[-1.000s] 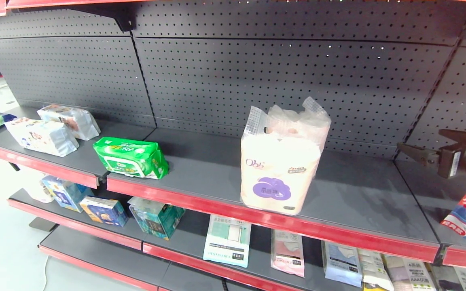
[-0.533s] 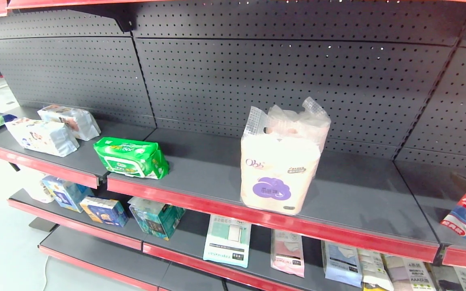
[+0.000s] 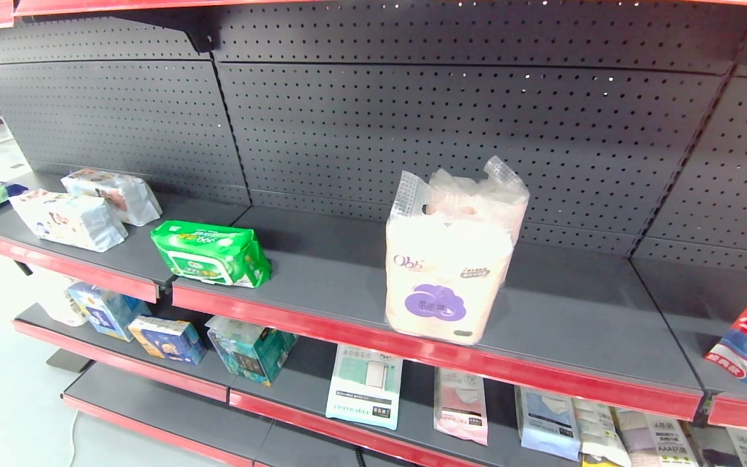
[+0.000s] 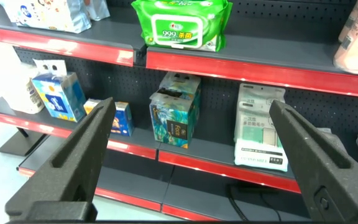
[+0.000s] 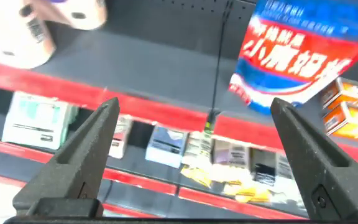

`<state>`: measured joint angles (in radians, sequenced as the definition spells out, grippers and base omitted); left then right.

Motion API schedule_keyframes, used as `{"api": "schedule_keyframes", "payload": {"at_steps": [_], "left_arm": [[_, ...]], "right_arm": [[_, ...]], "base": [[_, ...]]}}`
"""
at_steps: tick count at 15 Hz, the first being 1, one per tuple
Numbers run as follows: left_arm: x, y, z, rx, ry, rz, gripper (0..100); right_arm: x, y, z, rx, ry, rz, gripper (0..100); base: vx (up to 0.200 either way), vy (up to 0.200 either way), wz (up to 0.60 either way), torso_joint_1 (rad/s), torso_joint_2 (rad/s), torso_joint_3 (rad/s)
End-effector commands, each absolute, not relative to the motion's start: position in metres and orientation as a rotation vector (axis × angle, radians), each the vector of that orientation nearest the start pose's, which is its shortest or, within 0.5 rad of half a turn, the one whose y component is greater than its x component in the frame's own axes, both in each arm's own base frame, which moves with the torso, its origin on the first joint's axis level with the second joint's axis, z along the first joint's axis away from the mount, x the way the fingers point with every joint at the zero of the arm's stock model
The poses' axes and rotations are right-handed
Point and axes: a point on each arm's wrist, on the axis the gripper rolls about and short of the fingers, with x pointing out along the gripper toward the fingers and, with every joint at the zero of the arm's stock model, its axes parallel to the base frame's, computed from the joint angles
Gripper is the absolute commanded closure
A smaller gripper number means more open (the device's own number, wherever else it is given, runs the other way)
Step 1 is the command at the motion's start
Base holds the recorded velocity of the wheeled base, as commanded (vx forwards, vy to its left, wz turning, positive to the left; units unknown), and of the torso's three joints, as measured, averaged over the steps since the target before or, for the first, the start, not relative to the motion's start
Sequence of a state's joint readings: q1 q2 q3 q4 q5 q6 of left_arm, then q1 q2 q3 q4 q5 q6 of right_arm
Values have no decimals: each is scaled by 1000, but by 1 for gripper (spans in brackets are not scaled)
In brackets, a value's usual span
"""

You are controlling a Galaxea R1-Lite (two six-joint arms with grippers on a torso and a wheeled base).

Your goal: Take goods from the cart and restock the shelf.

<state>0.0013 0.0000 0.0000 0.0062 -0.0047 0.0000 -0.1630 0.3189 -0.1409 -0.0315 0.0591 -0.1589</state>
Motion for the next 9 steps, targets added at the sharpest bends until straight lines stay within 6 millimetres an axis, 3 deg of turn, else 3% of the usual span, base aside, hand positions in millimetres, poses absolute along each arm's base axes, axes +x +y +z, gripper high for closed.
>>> {"api": "schedule_keyframes", "payload": {"at_steps": [1,6,9], "left_arm": [[-23,0,75,0,6,-3,0],[-23,0,75,0,6,-3,0],[-23,0,75,2,6,-5,0]], "right_arm": [[-16,4,84,-144,60,-45,0],[-16,5,83,-100,56,149,0],[-20,2,79,-35,16,36,0]], "base": [[0,0,0,0,0,0],[0,0,0,0,0,0],[0,0,0,0,0,0]]}}
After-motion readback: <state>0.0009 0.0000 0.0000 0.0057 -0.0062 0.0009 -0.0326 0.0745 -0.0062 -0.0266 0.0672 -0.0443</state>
